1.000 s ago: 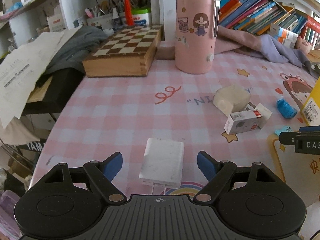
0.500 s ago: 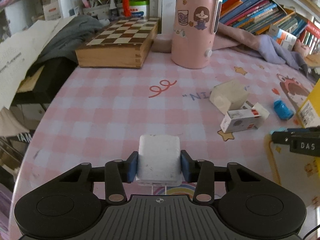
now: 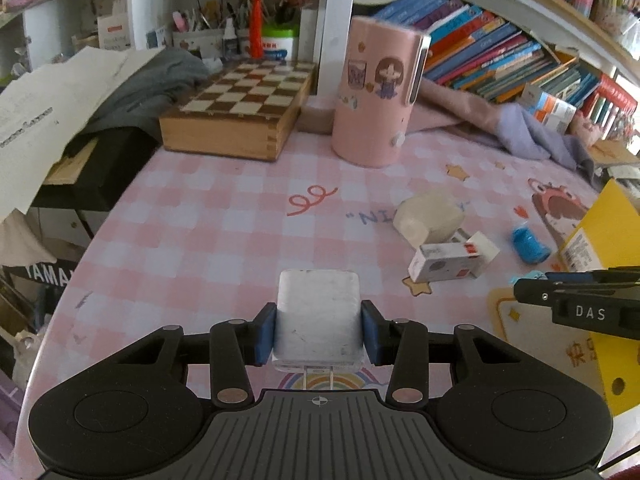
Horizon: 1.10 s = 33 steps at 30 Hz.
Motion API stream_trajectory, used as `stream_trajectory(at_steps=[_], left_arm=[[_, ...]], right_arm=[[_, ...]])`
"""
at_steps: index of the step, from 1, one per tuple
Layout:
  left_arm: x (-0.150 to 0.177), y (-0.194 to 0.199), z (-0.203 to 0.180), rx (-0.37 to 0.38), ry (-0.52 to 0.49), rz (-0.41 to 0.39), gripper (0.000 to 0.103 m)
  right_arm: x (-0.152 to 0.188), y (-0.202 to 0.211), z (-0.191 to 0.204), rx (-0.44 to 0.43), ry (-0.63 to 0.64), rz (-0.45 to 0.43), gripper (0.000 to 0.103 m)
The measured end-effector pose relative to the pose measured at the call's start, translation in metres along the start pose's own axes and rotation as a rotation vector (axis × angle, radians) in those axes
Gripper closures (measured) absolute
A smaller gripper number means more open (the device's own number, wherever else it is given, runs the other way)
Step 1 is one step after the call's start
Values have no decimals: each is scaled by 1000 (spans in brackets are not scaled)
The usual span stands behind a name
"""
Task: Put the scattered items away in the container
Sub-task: 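Grasp the white charger with the left gripper while the right gripper approaches the blue toy, then carry the white charger and light-blue toy with both grippers over the yellow box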
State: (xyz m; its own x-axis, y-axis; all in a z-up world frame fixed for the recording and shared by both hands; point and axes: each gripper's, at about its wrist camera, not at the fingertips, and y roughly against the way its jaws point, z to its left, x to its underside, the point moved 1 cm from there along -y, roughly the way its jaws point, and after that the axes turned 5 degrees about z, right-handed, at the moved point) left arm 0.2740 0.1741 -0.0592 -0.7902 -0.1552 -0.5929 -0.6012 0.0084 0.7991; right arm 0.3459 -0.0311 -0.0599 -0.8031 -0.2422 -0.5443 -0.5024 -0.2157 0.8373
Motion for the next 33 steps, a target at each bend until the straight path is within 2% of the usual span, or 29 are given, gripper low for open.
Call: stream_trajectory(at_steps=[12,20,27,33], left_arm=[[7,48,-15,59,-38,-87,61],[22,82,-32,98,-98,-141,61],[41,105,-42,121,-121,-155,61],[57,123,-49,132,-133,-165,61]], right_arm=[[9,42,8,-12,30,-87,72],[29,75,12,-32,42,-124,72],[51,99,9,-45,8,-127,72],[70,119,14,-64,28,-144,72]])
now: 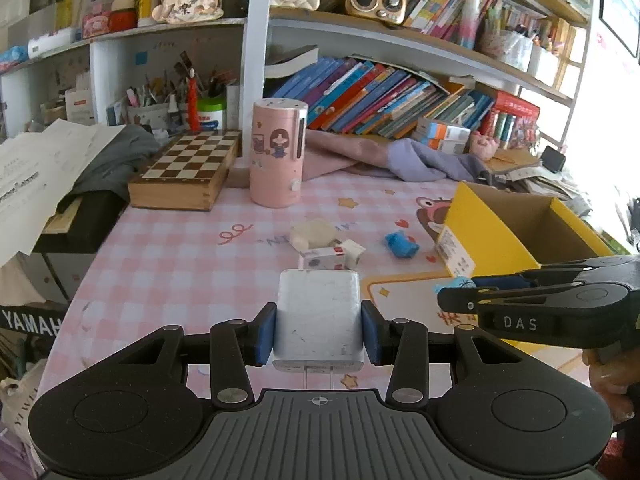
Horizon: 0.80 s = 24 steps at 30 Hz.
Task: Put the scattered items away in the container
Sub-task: 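Carry the white charger and light-blue toy with both grippers over the yellow box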
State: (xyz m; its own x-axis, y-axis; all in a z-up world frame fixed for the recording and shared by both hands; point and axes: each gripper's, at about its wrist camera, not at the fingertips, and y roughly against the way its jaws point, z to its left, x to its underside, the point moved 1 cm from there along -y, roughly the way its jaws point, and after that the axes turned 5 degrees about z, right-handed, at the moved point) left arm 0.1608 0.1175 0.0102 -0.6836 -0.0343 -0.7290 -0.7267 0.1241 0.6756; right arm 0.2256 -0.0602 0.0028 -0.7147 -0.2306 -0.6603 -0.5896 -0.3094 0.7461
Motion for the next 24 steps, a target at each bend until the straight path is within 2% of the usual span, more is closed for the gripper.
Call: stream_trajectory(at_steps=[11,24], left_arm=[[28,36,-19,17,-11,-6,61],[53,60,-41,47,-48,-2,61]], right_arm=[[34,36,10,-22,13,-13,72],[74,72,13,-13,14,-22,72]])
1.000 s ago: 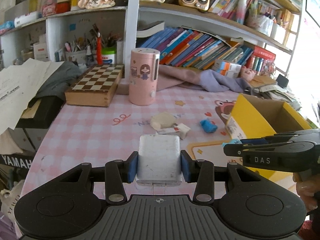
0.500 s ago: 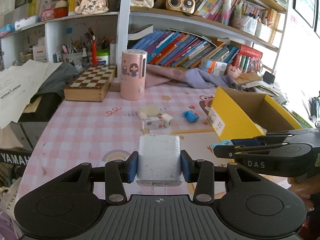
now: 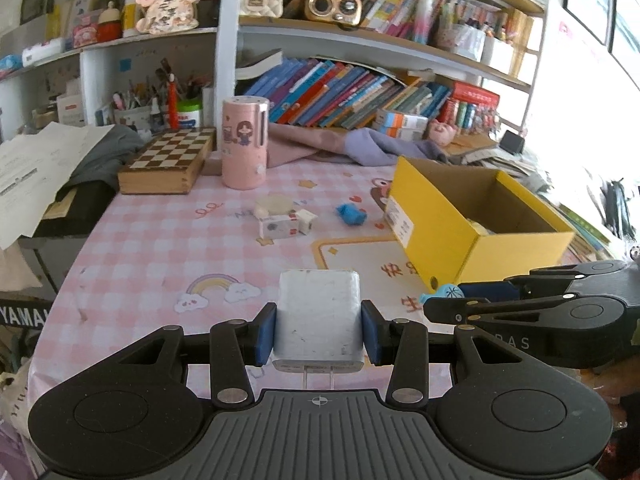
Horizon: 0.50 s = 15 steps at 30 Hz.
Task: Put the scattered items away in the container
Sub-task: 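Carry the white charger and light-blue toy with both grippers over the yellow box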
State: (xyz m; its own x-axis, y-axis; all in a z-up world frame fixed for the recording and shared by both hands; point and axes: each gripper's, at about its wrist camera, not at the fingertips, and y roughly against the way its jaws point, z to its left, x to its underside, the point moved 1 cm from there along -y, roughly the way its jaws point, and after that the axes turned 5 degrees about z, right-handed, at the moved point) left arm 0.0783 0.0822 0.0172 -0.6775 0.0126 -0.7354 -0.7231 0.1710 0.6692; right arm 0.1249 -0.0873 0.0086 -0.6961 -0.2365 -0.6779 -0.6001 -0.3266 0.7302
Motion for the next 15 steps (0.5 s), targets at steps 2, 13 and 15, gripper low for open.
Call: stream_trajectory(at_steps=[2,13,15], left_arm=[[4,2,-5,9,-12,6,61],[16,6,-28,76,-84,35,61],[17,5,-32,92,-92,40,61]], right_arm=[[7,5,-2,6,-13,-1,72],[40,29,-13,53,-99,3,72],[44,31,-15,65,-112,4,72]])
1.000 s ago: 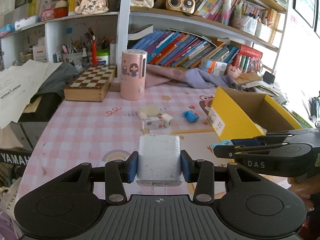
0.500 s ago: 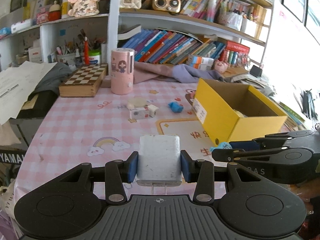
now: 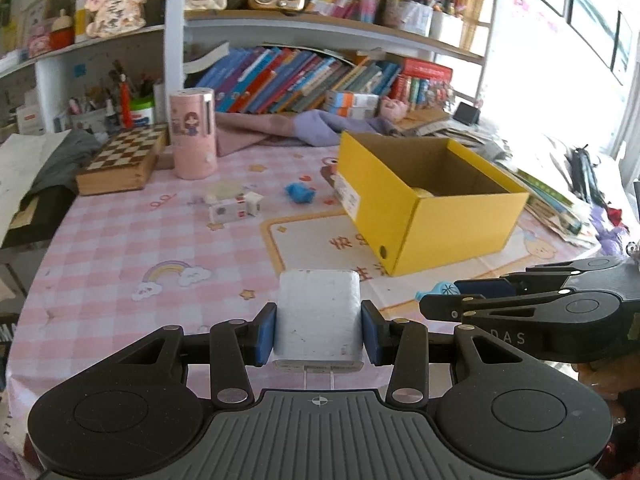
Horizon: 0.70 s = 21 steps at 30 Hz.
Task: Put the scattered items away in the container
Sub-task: 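Carry the white charger and light-blue toy with both grippers over the yellow box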
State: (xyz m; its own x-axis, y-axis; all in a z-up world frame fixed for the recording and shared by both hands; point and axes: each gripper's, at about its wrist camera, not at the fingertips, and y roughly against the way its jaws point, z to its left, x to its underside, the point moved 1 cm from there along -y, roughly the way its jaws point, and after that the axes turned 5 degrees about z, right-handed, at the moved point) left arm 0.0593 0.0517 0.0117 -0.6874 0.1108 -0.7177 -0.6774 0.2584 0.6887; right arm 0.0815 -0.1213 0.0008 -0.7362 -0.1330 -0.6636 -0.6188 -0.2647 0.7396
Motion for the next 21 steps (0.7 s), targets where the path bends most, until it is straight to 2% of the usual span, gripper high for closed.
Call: stream_trajectory(at_steps=[14,21], left_arm=[[-6,-21,-40,164,-114,34,61],[-8,-30,-57,223,-152,49,61]], right_arm=[[27,26,-37,136,-126,22,72],[38,38,-53,194,-182,27,72]])
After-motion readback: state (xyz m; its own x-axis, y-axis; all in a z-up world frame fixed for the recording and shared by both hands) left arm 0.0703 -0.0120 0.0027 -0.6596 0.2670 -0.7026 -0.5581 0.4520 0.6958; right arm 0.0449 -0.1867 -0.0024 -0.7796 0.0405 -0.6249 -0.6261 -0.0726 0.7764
